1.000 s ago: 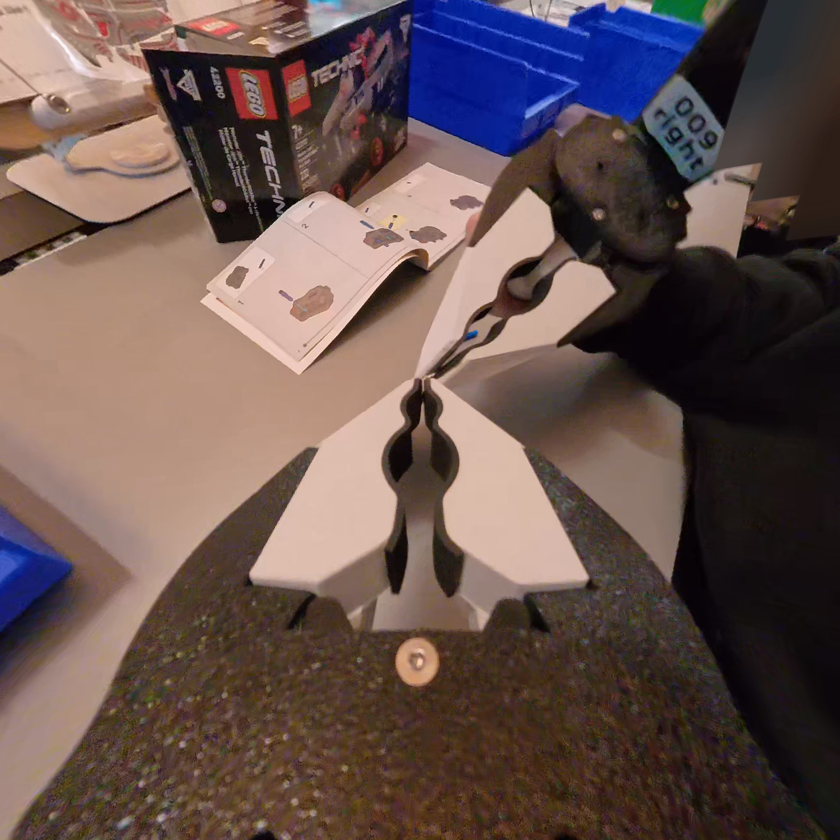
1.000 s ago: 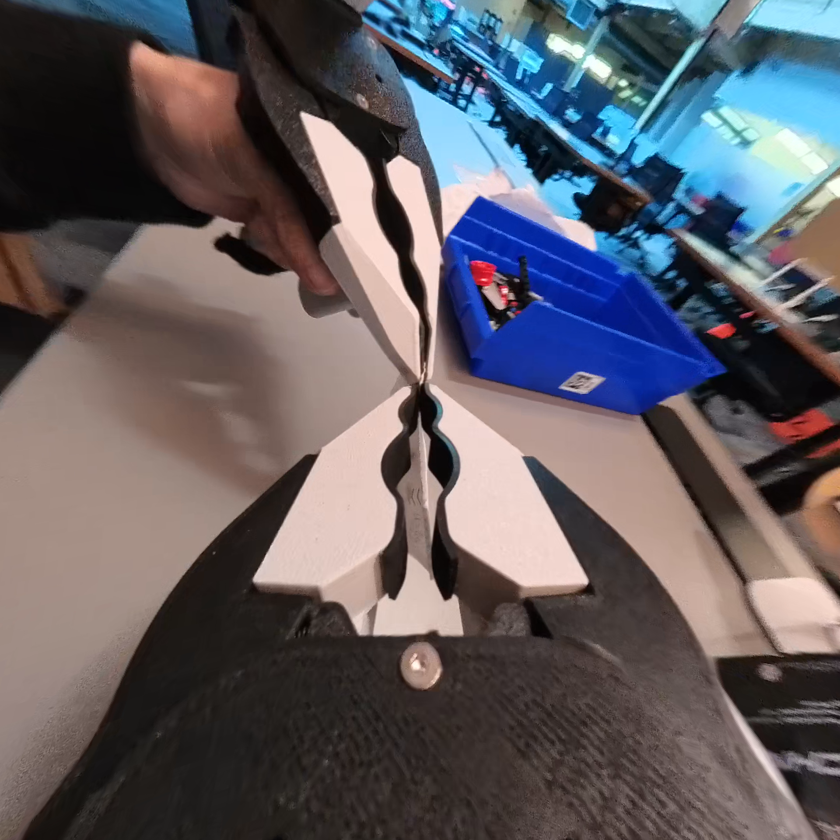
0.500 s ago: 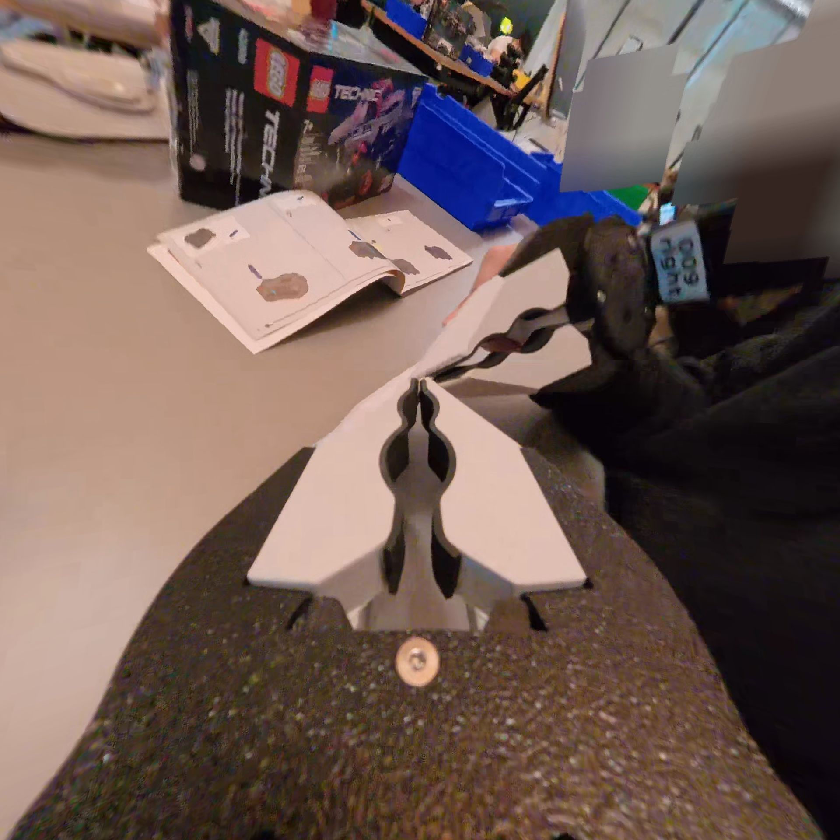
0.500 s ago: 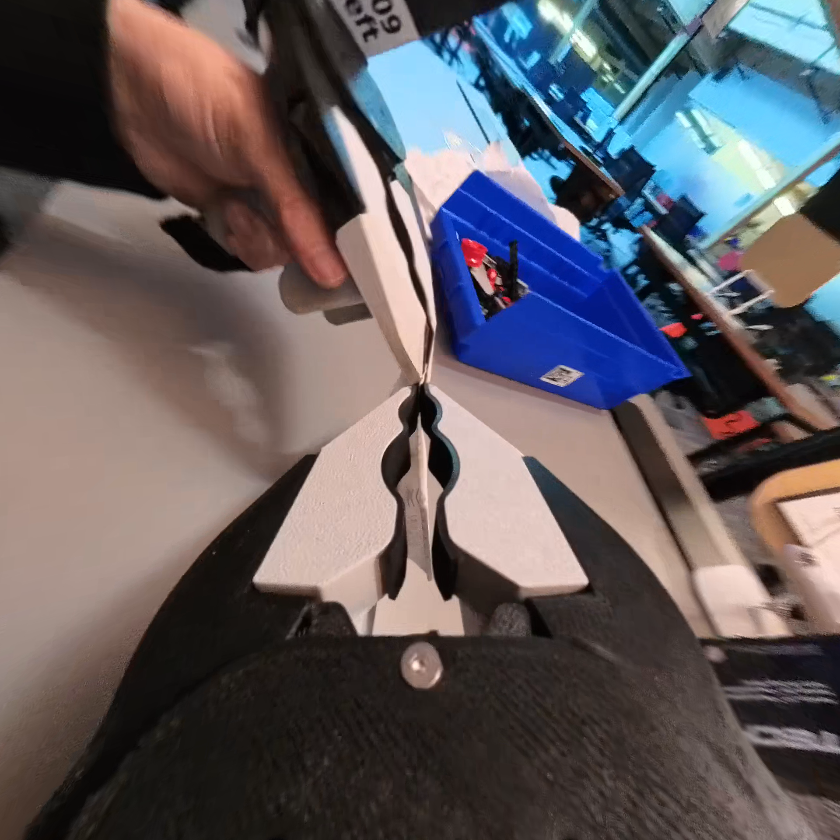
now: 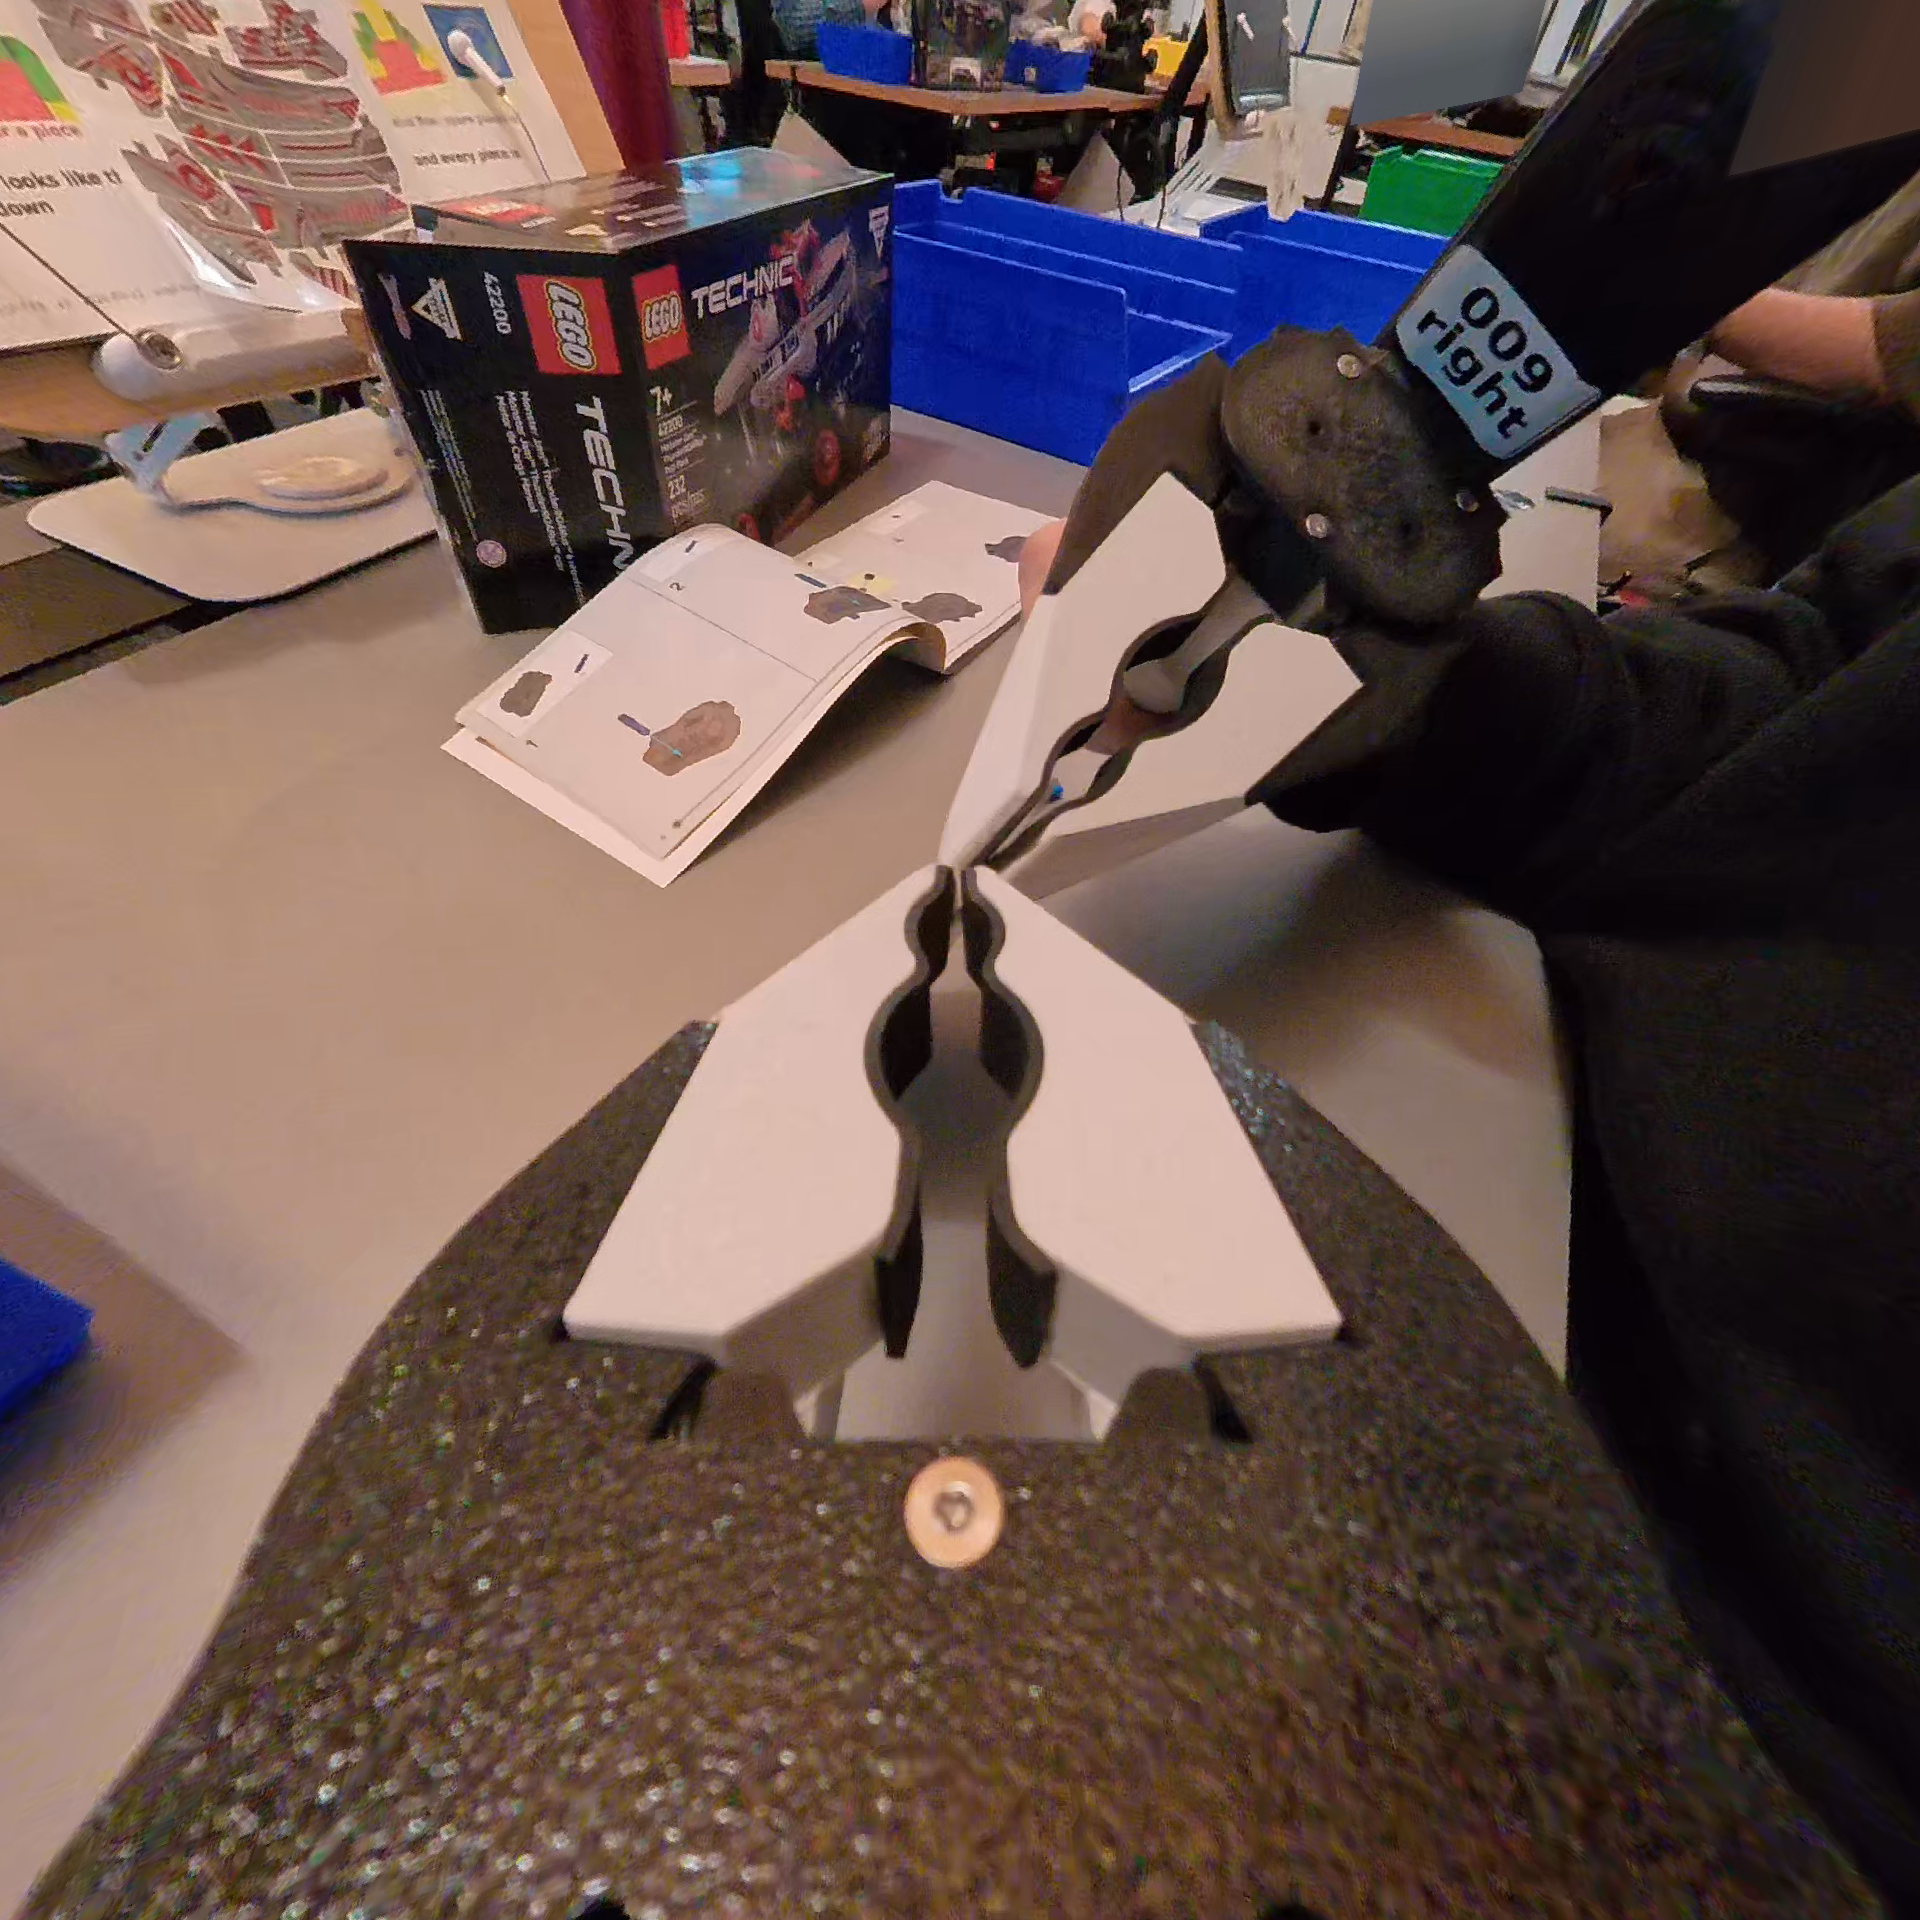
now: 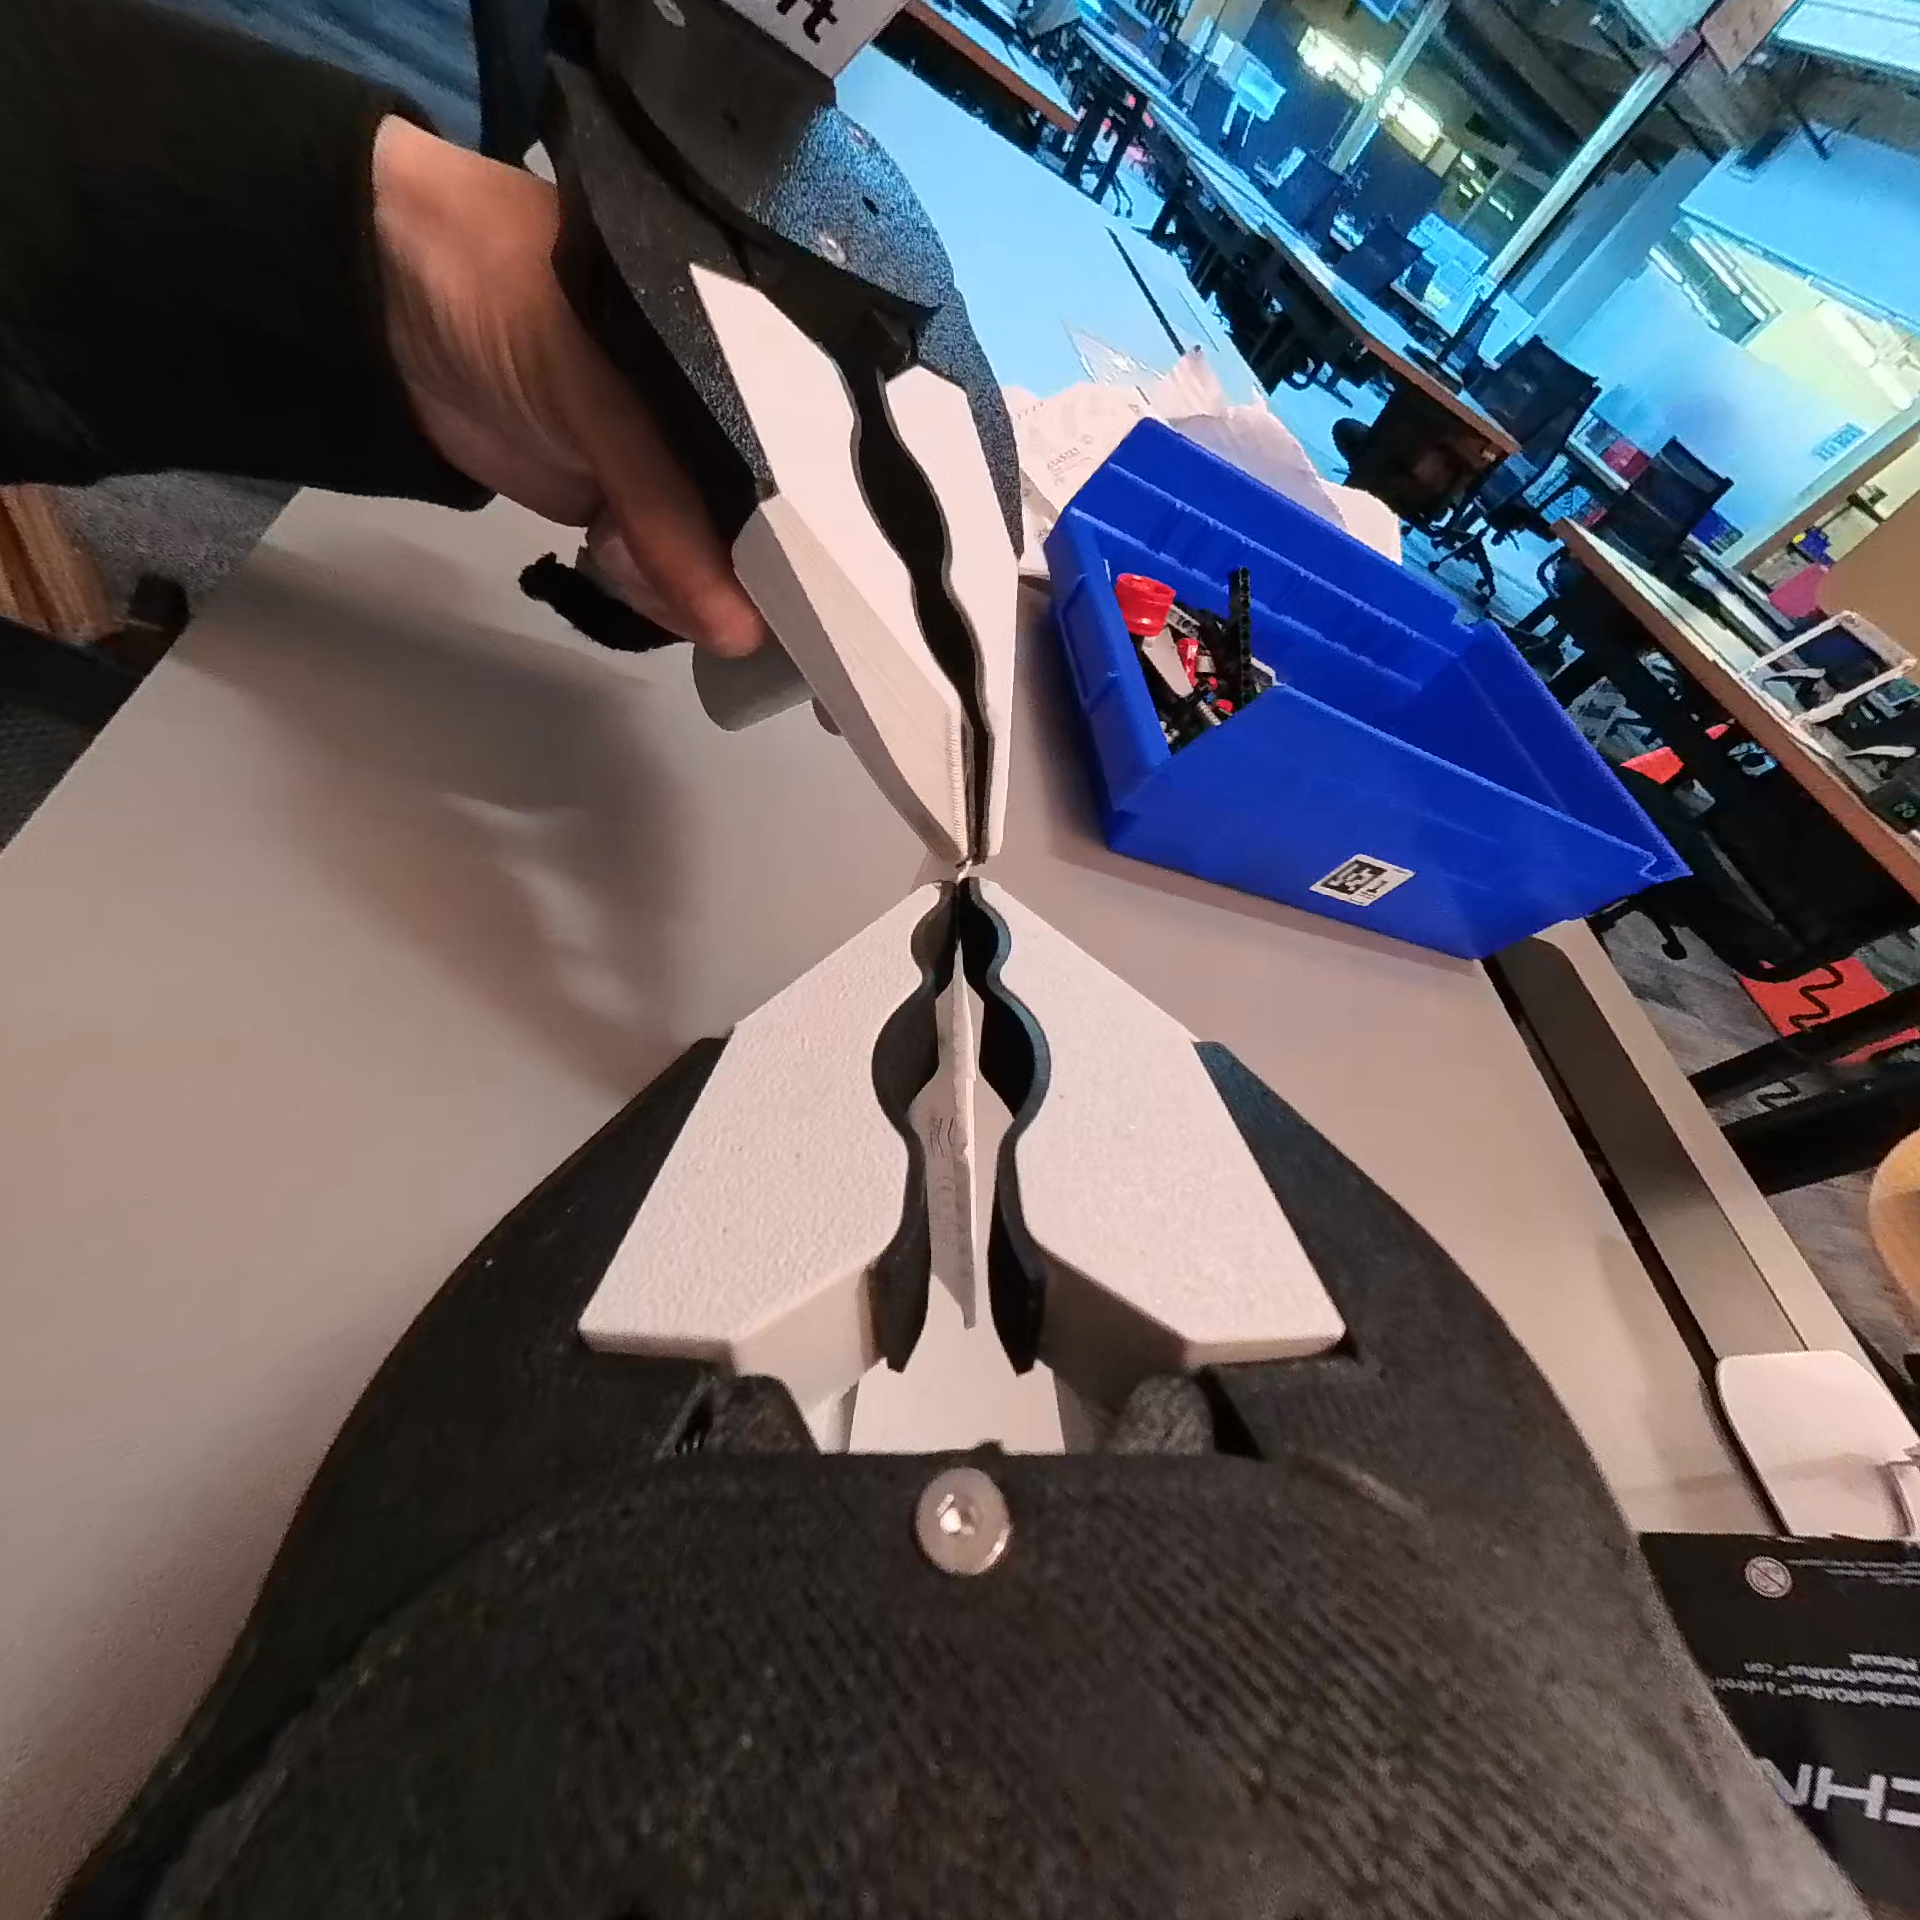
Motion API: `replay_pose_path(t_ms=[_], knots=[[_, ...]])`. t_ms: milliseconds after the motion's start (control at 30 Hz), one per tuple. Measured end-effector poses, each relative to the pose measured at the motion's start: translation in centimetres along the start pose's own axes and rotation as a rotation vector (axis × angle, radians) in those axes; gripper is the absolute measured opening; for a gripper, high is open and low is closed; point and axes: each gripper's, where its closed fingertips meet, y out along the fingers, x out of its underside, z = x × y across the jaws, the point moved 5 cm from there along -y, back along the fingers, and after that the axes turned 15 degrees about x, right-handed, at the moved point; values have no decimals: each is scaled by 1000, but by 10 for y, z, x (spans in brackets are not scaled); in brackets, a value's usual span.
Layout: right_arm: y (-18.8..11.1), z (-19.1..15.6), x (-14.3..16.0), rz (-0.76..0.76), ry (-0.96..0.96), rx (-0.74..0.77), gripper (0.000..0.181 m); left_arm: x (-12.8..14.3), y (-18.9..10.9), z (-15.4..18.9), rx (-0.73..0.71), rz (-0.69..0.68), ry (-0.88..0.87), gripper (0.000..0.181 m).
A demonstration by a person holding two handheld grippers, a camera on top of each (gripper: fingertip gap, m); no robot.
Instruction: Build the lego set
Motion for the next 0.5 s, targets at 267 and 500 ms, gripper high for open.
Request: replay_pose_path(t_ms=[267,500], knots=[[3,0,6,-45,-141,84,0,1,6,-7,-122,-56,-41,0],[6,2,7,-85,-345,197,0,6,7,-19,-72,194,-417,0]])
